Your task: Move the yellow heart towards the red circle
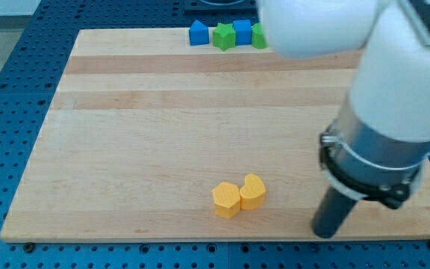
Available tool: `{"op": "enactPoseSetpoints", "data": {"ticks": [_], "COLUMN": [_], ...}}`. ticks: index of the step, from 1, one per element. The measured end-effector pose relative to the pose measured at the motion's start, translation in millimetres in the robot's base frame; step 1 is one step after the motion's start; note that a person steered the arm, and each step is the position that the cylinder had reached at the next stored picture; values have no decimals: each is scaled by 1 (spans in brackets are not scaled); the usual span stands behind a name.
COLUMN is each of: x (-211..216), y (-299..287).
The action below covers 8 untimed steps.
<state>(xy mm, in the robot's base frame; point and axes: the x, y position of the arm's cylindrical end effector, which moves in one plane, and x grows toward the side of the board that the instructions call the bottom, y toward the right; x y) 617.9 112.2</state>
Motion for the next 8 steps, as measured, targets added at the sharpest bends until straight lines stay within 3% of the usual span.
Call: {"op": "enactPoseSetpoints", "data": {"ticks": [1,3,4,6,8], "x": [-4,-85,-83,-31,-34], "y": [-85,-133,-133,-148,-55]}}
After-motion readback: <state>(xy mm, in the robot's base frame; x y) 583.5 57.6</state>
